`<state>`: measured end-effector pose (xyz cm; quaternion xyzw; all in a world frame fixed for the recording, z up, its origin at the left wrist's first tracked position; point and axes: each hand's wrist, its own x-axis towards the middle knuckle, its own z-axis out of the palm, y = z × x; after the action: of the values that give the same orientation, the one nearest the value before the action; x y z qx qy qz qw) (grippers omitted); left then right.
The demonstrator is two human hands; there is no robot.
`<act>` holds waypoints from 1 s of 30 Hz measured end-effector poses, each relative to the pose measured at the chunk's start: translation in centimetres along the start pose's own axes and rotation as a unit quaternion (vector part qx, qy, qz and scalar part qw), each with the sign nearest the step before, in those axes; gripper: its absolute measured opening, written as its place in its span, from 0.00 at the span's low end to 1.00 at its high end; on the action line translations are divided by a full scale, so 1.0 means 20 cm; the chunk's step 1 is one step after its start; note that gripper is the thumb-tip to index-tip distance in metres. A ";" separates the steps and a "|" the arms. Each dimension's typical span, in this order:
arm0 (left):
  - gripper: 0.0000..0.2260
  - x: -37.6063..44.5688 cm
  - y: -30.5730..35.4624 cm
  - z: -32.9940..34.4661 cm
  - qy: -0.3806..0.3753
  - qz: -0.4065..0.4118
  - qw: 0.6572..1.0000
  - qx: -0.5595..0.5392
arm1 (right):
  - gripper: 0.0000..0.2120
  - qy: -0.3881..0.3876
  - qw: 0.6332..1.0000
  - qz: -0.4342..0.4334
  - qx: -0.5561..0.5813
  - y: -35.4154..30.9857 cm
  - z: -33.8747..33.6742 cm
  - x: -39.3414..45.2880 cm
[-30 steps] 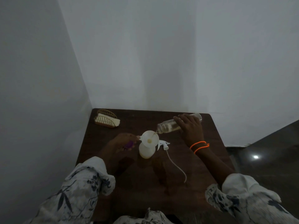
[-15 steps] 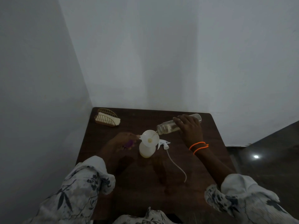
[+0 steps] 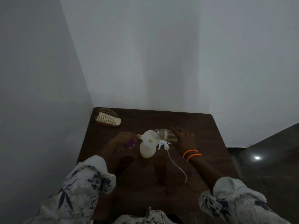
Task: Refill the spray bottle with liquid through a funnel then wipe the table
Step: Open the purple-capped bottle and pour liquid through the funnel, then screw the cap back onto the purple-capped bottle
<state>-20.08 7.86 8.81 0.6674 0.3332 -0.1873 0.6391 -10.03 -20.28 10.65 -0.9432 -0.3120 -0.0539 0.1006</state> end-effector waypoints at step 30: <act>0.16 -0.21 0.60 0.06 0.090 0.389 0.909 -0.122 | 0.38 0.015 0.960 0.077 0.267 -0.30 -0.29 0.27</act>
<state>-14.62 6.33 20.21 0.6751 0.1233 0.1791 0.7050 -9.55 -13.82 18.20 -0.9021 -0.2401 0.0256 0.3575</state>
